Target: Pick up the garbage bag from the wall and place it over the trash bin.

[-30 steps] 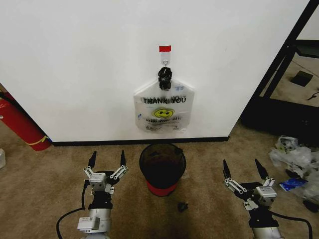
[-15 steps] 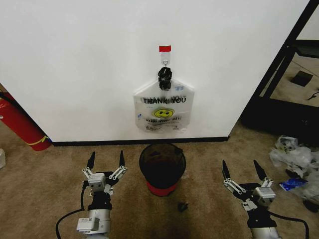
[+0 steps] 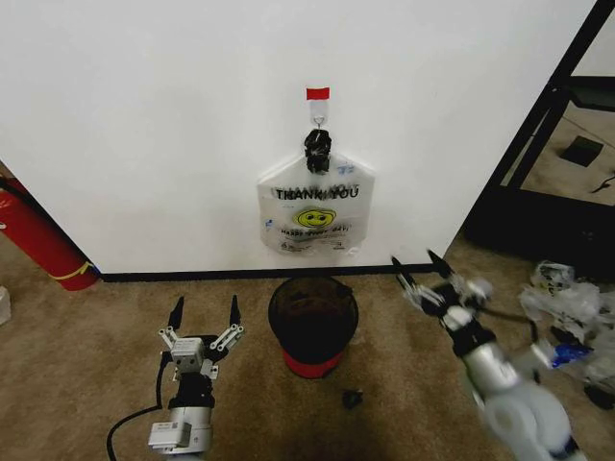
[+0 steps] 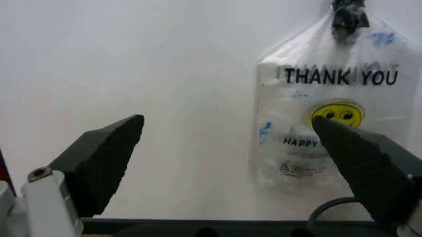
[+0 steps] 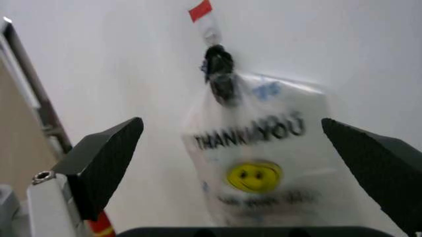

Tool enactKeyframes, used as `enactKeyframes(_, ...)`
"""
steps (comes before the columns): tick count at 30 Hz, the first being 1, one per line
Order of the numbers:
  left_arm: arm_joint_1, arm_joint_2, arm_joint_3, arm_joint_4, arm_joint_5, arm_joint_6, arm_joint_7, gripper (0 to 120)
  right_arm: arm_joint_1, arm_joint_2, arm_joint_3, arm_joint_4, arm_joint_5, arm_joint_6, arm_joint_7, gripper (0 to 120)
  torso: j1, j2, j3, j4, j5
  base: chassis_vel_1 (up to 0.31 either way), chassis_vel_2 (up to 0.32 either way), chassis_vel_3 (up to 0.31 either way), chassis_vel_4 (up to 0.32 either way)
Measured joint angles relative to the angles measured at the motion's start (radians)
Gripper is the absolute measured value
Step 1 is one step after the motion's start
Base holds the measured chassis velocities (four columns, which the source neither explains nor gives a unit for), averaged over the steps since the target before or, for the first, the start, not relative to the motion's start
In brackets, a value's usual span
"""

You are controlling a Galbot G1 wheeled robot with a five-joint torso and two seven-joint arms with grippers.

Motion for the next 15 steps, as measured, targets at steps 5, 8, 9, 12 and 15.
enactKeyframes(5, 0.028, -0.037, -0.014, -0.021, 0.03, -0.005, 0.001, 100, 0.247, 0.0, -0.131, -0.133, 0.096, -0.066, 0.009, 100, 0.0, 0.0, 0.0, 0.0004, -0.0003, 0.0, 0.0, 0.0, 0.0)
enactKeyframes(8, 0.043, -0.051, -0.023, -0.026, 0.044, -0.015, 0.001, 100, 0.396, 0.026, -0.217, -0.247, 0.129, -0.102, 0.023, 100, 0.0, 0.0, 0.0, 0.0001, 0.0, 0.0, 0.0, 0.0, 0.0)
enactKeyframes(9, 0.045, -0.055, -0.024, -0.028, 0.046, -0.017, 0.001, 100, 0.429, 0.032, -0.235, -0.274, 0.136, -0.108, 0.023, 100, 0.0, 0.0, 0.0, 0.0001, -0.0003, 0.0, 0.0, 0.0, 0.0)
enactKeyframes(12, 0.044, -0.063, -0.028, -0.032, 0.048, -0.018, 0.001, 100, 0.533, 0.055, -0.286, -0.361, 0.145, -0.12, 0.021, 100, 0.0, 0.0, 0.0, 0.0003, -0.0003, 0.0, 0.0, 0.0, 0.0)
enactKeyframes(15, 0.041, -0.065, -0.028, -0.031, 0.048, -0.018, 0.001, 100, 0.594, 0.09, -0.315, -0.422, 0.136, -0.125, 0.022, 100, 0.0, 0.0, 0.0, -0.0005, -0.0003, 0.0, 0.0, 0.0, 0.0)
